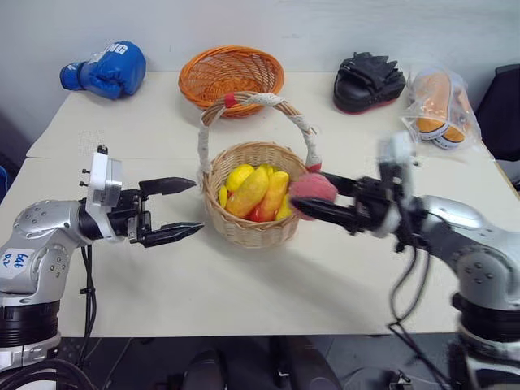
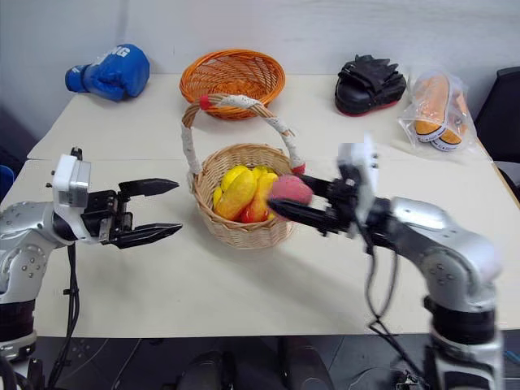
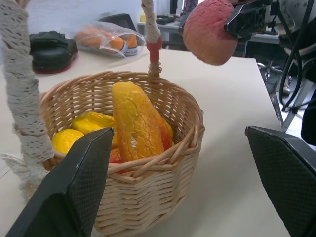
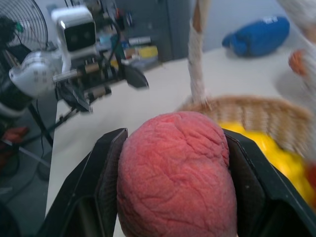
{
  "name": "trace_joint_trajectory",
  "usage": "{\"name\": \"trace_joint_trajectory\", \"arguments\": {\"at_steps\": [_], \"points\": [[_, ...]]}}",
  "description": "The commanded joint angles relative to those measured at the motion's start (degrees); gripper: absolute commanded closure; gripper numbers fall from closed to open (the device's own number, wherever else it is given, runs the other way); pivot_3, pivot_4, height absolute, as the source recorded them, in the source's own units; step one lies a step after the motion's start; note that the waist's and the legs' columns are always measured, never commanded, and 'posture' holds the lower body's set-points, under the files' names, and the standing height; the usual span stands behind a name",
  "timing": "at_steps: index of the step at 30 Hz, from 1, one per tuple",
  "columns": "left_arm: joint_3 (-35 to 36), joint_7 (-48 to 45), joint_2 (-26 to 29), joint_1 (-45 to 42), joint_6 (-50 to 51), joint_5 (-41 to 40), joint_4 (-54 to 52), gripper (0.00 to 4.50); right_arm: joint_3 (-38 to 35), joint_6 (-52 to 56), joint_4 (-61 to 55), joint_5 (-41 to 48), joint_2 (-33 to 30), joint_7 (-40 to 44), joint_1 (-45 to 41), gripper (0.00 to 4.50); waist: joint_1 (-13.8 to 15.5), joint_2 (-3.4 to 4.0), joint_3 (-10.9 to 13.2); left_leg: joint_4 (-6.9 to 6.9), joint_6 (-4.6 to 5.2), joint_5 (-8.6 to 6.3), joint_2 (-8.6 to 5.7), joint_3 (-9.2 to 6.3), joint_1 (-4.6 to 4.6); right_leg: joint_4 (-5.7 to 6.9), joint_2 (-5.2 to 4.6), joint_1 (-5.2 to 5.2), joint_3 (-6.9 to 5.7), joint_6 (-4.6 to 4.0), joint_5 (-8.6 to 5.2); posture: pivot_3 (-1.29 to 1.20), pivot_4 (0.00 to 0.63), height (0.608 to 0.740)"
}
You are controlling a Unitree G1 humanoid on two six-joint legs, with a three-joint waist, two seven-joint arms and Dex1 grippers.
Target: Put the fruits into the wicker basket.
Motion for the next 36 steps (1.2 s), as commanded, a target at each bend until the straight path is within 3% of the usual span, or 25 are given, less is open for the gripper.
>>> {"name": "trace_joint_trajectory", "arguments": {"at_steps": [1,6,10,14,16,23,29,36], "points": [[2.3,0.9,0.5,0.6,-0.3,-1.2,-0.2,0.0,7.2,-6.3,3.0,-10.6,4.1,-5.7,-4.4,2.14,0.0,0.0,0.0,0.0,0.0,0.0,-0.01,0.03,-0.04,-0.02,-0.02,-0.04,0.01,0.0,0.0,0.0,0.15,0.74],[3.3,2.3,0.1,2.1,-0.2,-1.8,-1.1,0.0,14.7,-11.0,10.8,-22.1,13.3,-13.7,-8.7,2.14,0.0,-0.02,0.0,-0.01,0.05,-0.03,-0.01,0.05,-0.1,-0.11,-0.06,-0.07,0.0,0.0,0.0,0.0,0.15,0.74],[3.5,3.4,-0.3,2.9,-0.3,-2.1,-2.1,0.0,15.9,-8.3,15.0,-26.2,17.9,-18.1,-10.6,2.14,0.0,-0.04,0.0,0.04,0.04,-0.02,-0.01,0.06,-0.13,-0.04,-0.08,-0.11,-0.01,0.0,0.0,0.0,0.15,0.74],[3.6,4.2,-0.7,3.6,-0.2,-2.5,-3.0,0.0,17.0,-9.8,16.6,-29.6,17.9,-17.5,-11.5,0.8,0.0,-0.04,0.0,0.03,0.06,-0.03,-0.01,0.05,-0.12,-0.04,-0.09,-0.1,-0.02,-0.01,0.0,0.0,0.15,0.74],[3.7,4.3,-0.6,3.8,-0.2,-2.7,-3.0,0.0,16.3,-12.0,15.9,-28.4,17.8,-14.2,-11.4,0.14,0.0,-0.04,0.0,0.03,0.06,-0.03,-0.01,0.05,-0.12,-0.03,-0.09,-0.11,-0.02,-0.01,0.0,0.0,0.15,0.74],[2.5,3.7,-0.7,2.2,-0.6,-2.2,-1.3,0.0,12.3,-11.1,6.9,-14.1,11.6,5.3,-6.9,0.06,0.1,-0.04,0.0,-0.08,0.08,-0.05,-0.01,0.02,-0.12,-0.14,-0.08,-0.08,-0.08,0.0,0.0,0.0,0.15,0.74],[1.3,3.1,-0.9,0.8,-1.3,-1.4,0.2,0.0,2.1,-8.4,-5.3,-4.7,-0.1,11.1,8.4,0.06,0.6,-0.09,0.0,-0.07,0.16,-0.09,-0.05,-0.08,-0.12,-0.27,-0.13,0.05,-0.13,0.0,0.0,0.0,0.15,0.74],[0.1,0.7,0.0,-1.1,-1.0,-1.5,2.8,0.0,-21.3,-23.4,-4.5,-9.2,-9.2,19.1,39.7,0.06,1.7,-0.11,-0.1,-0.22,0.17,-0.1,-0.09,0.03,-0.04,-0.52,-0.06,0.14,-0.05,0.06,0.03,0.0,0.15,0.74]]}}
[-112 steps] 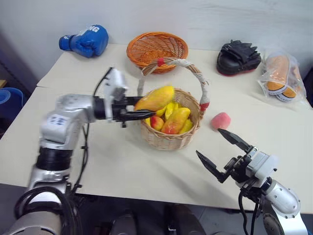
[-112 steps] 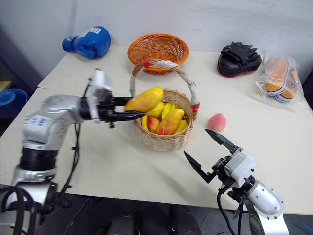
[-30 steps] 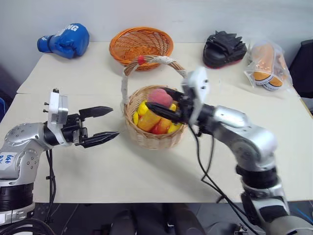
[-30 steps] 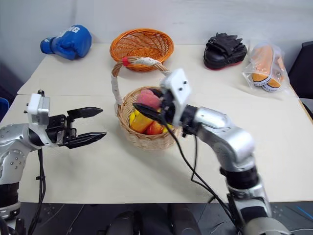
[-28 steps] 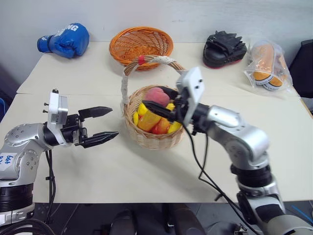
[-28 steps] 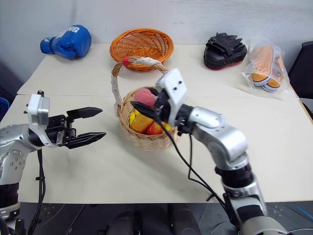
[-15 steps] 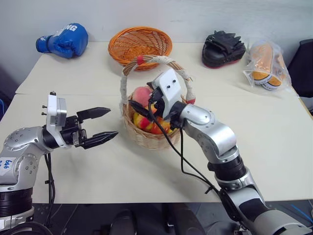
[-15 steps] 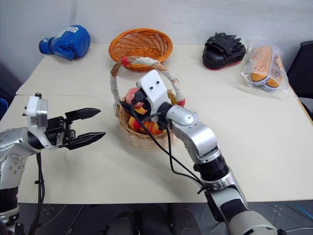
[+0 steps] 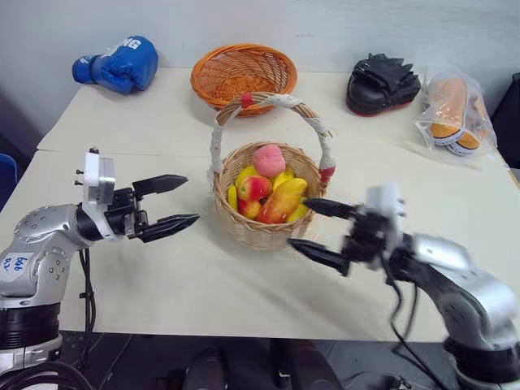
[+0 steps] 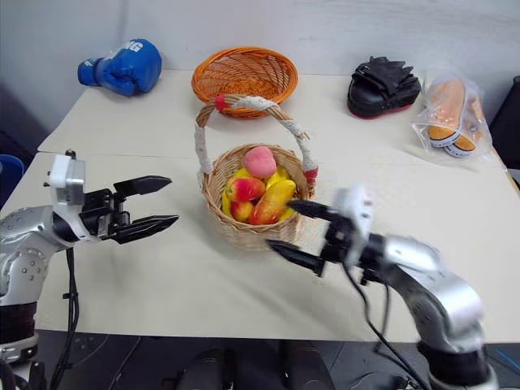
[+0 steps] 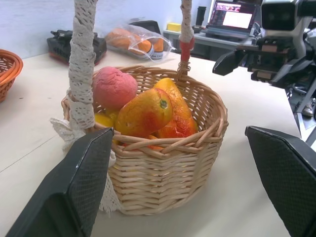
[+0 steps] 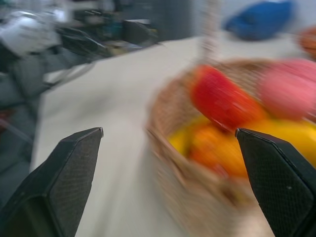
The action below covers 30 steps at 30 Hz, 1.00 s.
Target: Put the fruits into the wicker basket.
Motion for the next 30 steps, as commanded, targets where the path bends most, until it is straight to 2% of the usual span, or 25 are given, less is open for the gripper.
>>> {"name": "trace_joint_trajectory", "arguments": {"at_steps": [1,5,8,10,12,15,21,27,30], "points": [[0.2,-1.5,1.0,-1.0,-0.5,-0.5,-0.3,0.0,-11.2,-10.1,1.8,-3.2,-2.5,6.1,11.2,0.06,0.1,-0.02,0.0,-0.01,0.0,0.0,-0.02,-0.01,0.06,-0.01,0.01,0.04,0.0,0.01,0.0,0.0,0.15,0.74],[0.2,-2.2,1.4,-1.8,-0.7,-0.3,0.9,0.0,-16.9,-20.4,8.1,-5.5,-0.5,8.7,17.9,0.06,-0.3,-0.02,0.0,0.03,0.0,0.03,-0.01,0.04,0.21,0.05,0.09,0.13,0.07,0.03,0.06,0.0,0.15,0.74],[0.3,-2.8,1.6,-2.2,-1.0,-0.1,1.5,0.0,-17.1,-26.4,12.1,-7.7,0.3,10.4,20.4,0.06,-0.2,-0.02,0.0,0.01,0.08,0.08,-0.03,0.04,0.28,0.06,0.11,0.19,0.08,0.02,0.14,0.0,0.15,0.74],[0.3,-3.0,1.6,-2.4,-1.1,-0.1,1.6,0.0,-16.2,-27.1,12.1,-7.0,0.3,9.7,18.9,0.06,-0.2,-0.01,0.0,0.0,0.06,0.1,-0.03,0.04,0.32,0.07,0.1,0.22,0.08,0.02,0.14,0.0,0.15,0.74],[0.2,-3.1,1.7,-2.6,-0.4,-0.7,1.2,0.0,-14.2,-23.6,10.8,-4.8,-1.3,7.6,14.0,0.06,-0.5,-0.01,0.0,0.02,0.03,0.12,-0.02,0.07,0.31,0.1,0.09,0.22,0.12,0.03,0.14,0.0,0.15,0.74],[0.0,-3.5,2.4,-2.4,2.8,-2.5,0.1,0.0,-8.4,-17.3,11.5,-1.9,-4.3,5.8,-0.3,0.06,-1.4,0.04,0.0,0.1,0.01,0.14,-0.02,0.08,0.33,0.22,0.06,0.22,0.14,0.05,0.17,0.0,0.15,0.74],[-0.8,-2.0,1.4,-2.4,4.5,-2.5,-0.8,0.0,3.9,-11.3,24.5,-2.5,-3.0,9.1,-24.2,0.06,-1.3,0.1,0.1,-0.01,-0.1,0.21,0.03,-0.06,0.19,0.29,0.15,0.02,0.04,-0.06,0.09,0.0,0.15,0.74],[-0.2,-1.0,0.8,-1.7,3.2,-2.0,-2.2,0.0,11.1,-10.9,36.3,-5.6,-0.6,14.4,-35.1,0.06,-0.9,0.12,0.1,0.11,0.04,0.13,0.0,0.04,-0.04,0.11,-0.02,-0.09,0.05,-0.02,0.11,0.0,0.15,0.74],[0.5,-0.6,0.9,-0.3,3.3,-2.4,-3.7,0.0,12.5,-10.9,38.6,-5.7,0.6,16.5,-36.9,0.65,-0.9,0.13,0.1,0.18,0.06,0.11,0.0,0.07,-0.05,0.14,-0.04,-0.09,0.05,0.01,0.12,0.0,0.15,0.74]]}}
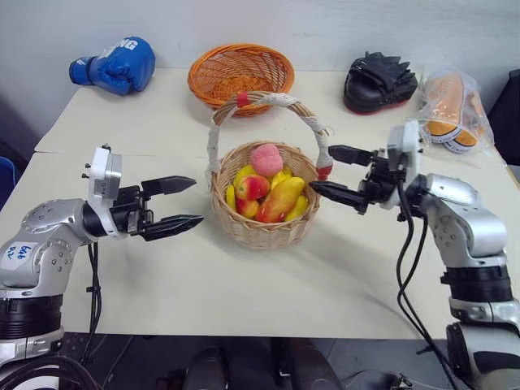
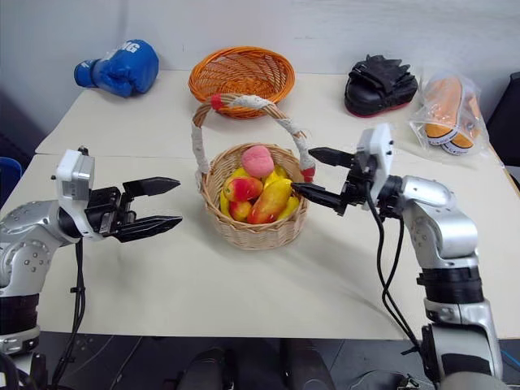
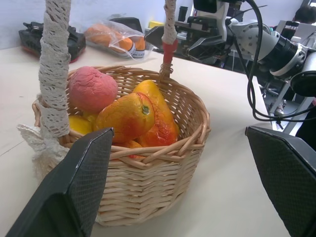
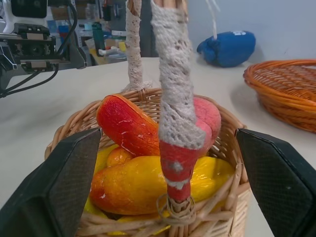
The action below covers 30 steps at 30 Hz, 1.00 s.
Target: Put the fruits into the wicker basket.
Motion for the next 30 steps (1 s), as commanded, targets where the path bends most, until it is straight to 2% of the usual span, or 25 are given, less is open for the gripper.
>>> {"name": "trace_joint_trajectory", "arguments": {"at_steps": [1,10,11,16,22,23,26,30], "points": [[2.1,0.4,0.5,1.7,-0.9,-1.0,-3.6,0.0,0.5,-0.4,0.6,0.5,0.9,2.7,-1.6,0.97,0.0,0.01,0.0,0.01,0.0,0.0,0.0,0.0,0.01,0.03,0.0,0.0,0.0,0.0,0.0,0.0,0.15,0.74],[1.7,0.7,0.1,2.0,-1.4,-0.8,-3.8,0.0,-0.8,-1.1,-1.3,0.6,1.8,2.3,0.8,4.13,-0.2,0.01,0.0,0.07,-0.02,0.01,0.01,-0.01,0.06,0.2,0.01,0.0,0.0,0.0,0.0,0.0,0.15,0.74],[1.4,0.7,0.0,1.7,-1.4,-0.8,-3.5,0.0,-1.2,-0.9,-2.1,1.0,1.8,1.9,1.3,4.36,-0.2,0.01,0.0,0.06,-0.02,0.01,0.01,-0.01,0.06,0.2,0.01,0.0,0.0,0.0,0.0,0.0,0.15,0.74],[-0.3,-0.2,-0.6,0.0,-2.1,-0.1,-1.9,0.0,-6.5,1.8,-13.2,4.5,-0.2,-2.6,8.4,4.35,0.0,0.01,0.0,0.04,-0.03,0.01,0.01,-0.02,0.05,0.18,0.01,0.0,0.0,0.0,0.0,0.0,0.15,0.74],[-1.9,-1.1,-1.7,-1.3,-3.0,0.5,-0.2,0.0,-23.5,4.5,-29.1,9.5,-2.2,-15.7,21.4,4.35,1.0,0.02,0.0,0.02,-0.03,0.01,-0.02,-0.03,0.01,0.11,0.0,0.0,0.01,0.01,0.0,0.0,0.15,0.74],[-2.3,-1.3,-2.0,-1.8,-3.3,0.6,0.4,0.0,-28.2,4.2,-30.6,9.7,-2.3,-18.2,24.0,4.35,1.1,0.02,0.0,0.04,-0.03,0.01,-0.02,-0.03,0.03,0.12,0.01,0.02,0.02,0.01,0.0,0.0,0.15,0.74],[-3.6,-2.1,-2.8,-3.3,-3.9,1.2,2.0,0.0,-38.3,1.3,-31.1,7.9,-2.6,-21.8,30.5,4.35,1.4,0.0,0.0,0.02,-0.03,0.02,-0.04,-0.07,0.06,0.09,0.04,0.09,0.01,0.02,0.0,0.0,0.15,0.74],[-5.4,-3.3,-4.0,-5.5,-5.3,2.5,4.4,0.0,-43.6,-4.6,-24.8,4.7,-2.5,-22.5,34.4,4.35,1.2,0.01,0.0,0.02,-0.03,0.02,-0.09,-0.01,0.1,0.07,0.07,0.11,0.06,0.03,0.02,0.0,0.15,0.74]]}}
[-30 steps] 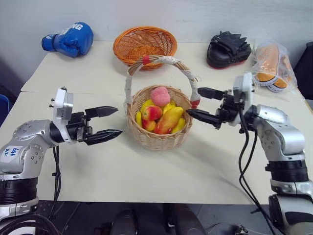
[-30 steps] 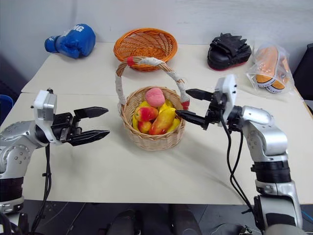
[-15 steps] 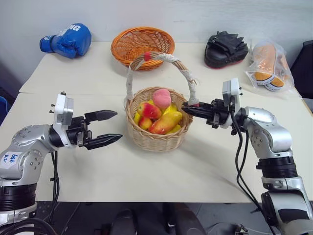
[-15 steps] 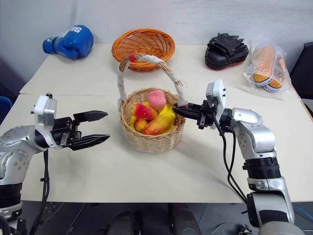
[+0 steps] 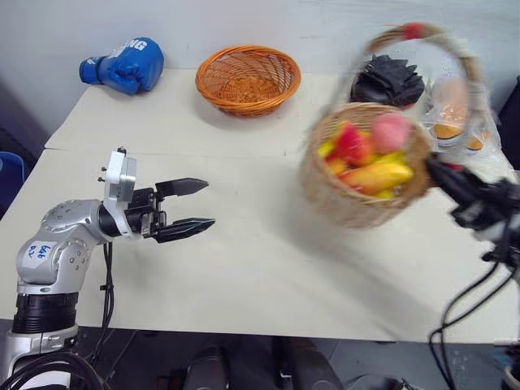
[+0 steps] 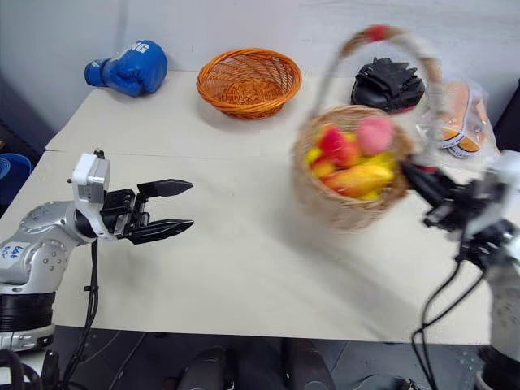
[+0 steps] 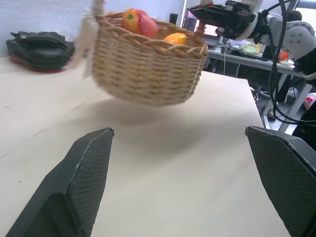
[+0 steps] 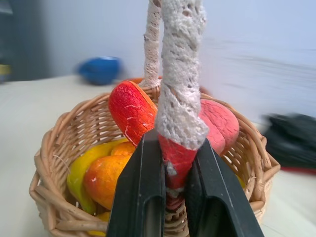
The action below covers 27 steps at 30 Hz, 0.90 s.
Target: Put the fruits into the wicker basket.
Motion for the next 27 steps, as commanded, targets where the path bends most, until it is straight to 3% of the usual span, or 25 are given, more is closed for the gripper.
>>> {"name": "trace_joint_trajectory", "arguments": {"at_steps": [1,5,11,12,22,23,27], "points": [[-1.1,-1.4,-0.9,-2.3,-2.1,1.1,1.3,0.0,-4.9,-6.9,4.5,-2.4,-0.8,-1.0,0.6,4.35,-0.4,0.0,0.0,-0.01,0.0,0.0,-0.01,0.07,0.06,0.02,0.02,0.01,0.06,0.02,0.01,0.0,0.15,0.74],[-2.4,-2.2,-1.9,-4.3,-3.2,2.3,3.2,0.0,-4.0,-12.5,14.9,-6.4,-1.3,-2.2,-1.5,4.35,-1.0,0.03,0.0,-0.06,-0.04,0.02,-0.04,0.25,0.21,0.13,0.14,-0.01,0.27,0.02,0.01,0.0,0.15,0.74],[-2.6,-2.4,-2.5,-4.5,-3.8,2.9,3.3,0.0,-2.0,-11.3,22.9,-5.9,-1.8,-1.6,-1.9,4.35,-1.0,0.1,0.0,-0.13,-0.07,0.04,0.06,0.33,0.21,0.14,0.13,-0.09,0.37,0.02,0.01,0.0,0.15,0.74],[-2.6,-2.4,-2.5,-4.3,-3.7,2.9,3.1,0.0,-1.9,-12.9,24.5,-6.8,-2.0,-1.2,-1.8,3.62,-1.0,0.1,0.0,-0.12,-0.07,0.04,0.06,0.35,0.22,0.15,0.13,-0.09,0.38,0.02,0.01,0.0,0.15,0.74],[-0.8,-0.8,-1.2,-0.1,-3.8,3.3,0.7,0.0,-7.5,-15.1,20.1,-4.9,-5.7,3.7,7.3,0.21,-0.5,0.11,0.0,-0.11,-0.06,0.04,0.06,0.36,0.23,0.14,0.1,-0.07,0.4,0.05,0.01,0.0,0.15,0.74],[-0.6,-0.2,-0.9,0.9,-5.0,4.4,0.8,0.0,-8.3,-15.2,18.5,-5.0,-6.3,4.8,9.3,0.03,-0.5,0.12,0.0,-0.11,-0.05,0.04,0.06,0.36,0.23,0.13,0.1,-0.07,0.39,0.05,0.01,0.0,0.15,0.74],[-0.1,-0.1,1.6,6.0,-9.9,9.0,1.7,0.0,-11.9,-15.9,11.3,-4.8,-8.1,10.9,19.0,0.03,-0.7,0.12,0.0,-0.25,-0.06,0.04,0.07,0.38,0.3,0.08,0.13,-0.05,0.43,0.06,0.01,0.0,0.15,0.74]]}}
